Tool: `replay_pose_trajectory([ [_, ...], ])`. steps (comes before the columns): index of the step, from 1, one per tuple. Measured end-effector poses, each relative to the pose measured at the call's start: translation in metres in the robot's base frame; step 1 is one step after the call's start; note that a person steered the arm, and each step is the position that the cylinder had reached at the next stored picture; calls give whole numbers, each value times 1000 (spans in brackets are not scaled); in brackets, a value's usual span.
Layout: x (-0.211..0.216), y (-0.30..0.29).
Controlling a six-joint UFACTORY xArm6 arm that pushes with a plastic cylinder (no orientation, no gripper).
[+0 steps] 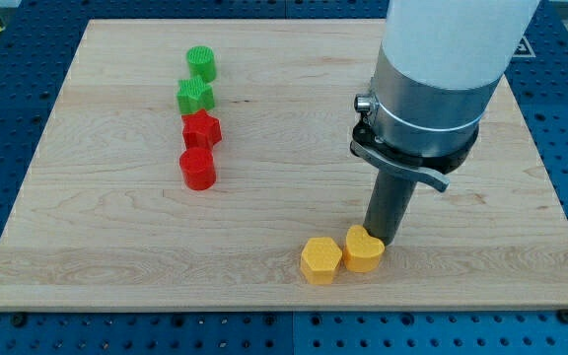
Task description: Slide the green circle towards the yellow hexagon and yellow heart
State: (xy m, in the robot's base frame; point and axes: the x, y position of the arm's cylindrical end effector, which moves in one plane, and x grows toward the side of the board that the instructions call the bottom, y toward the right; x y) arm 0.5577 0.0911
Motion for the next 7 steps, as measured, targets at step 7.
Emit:
replay_pose_trajectory([
  [7,-325,-172],
])
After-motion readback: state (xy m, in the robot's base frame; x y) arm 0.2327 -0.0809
